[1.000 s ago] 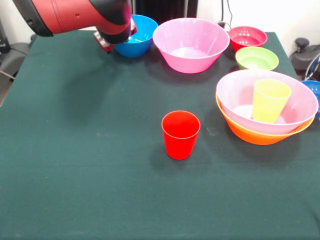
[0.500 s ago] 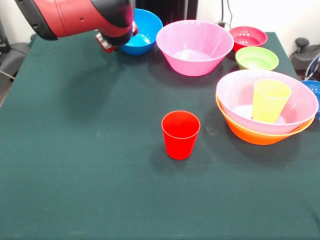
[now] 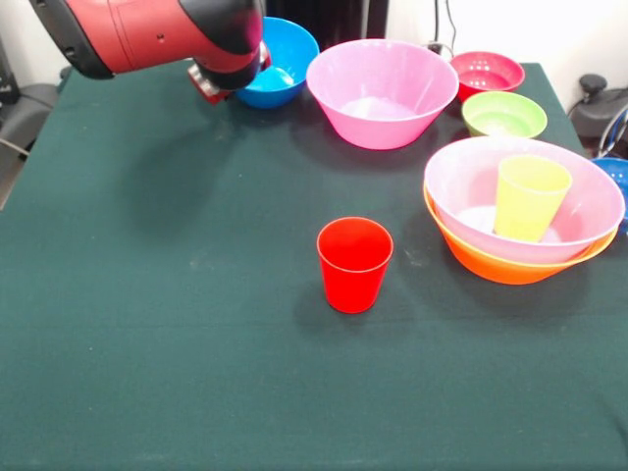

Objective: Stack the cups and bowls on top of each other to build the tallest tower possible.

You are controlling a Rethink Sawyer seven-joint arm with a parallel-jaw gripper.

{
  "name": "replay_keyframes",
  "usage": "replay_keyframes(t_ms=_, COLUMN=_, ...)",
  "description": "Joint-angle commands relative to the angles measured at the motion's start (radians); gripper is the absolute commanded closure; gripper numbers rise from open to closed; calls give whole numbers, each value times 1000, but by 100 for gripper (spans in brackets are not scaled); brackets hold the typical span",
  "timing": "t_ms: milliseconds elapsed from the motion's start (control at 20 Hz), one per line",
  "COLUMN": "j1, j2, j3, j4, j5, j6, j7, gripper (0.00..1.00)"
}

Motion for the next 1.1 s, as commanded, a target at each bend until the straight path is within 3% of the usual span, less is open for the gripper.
replay_keyframes(t_ms=50, j1=45, j2=-29, j3=-19, j4=-11, j5=-59, j6=2, j7=-303, gripper=100)
replay_keyframes(t_ms=600, j1=20, j2=-215, j3=40, j4=35, j5=22, j6=126, j7=-416, gripper=100)
replay_keyframes(t_ms=1100, j1=77, j2=-252, j3=57, j4=16, j5=79, j6=219, j7=-390, gripper=100)
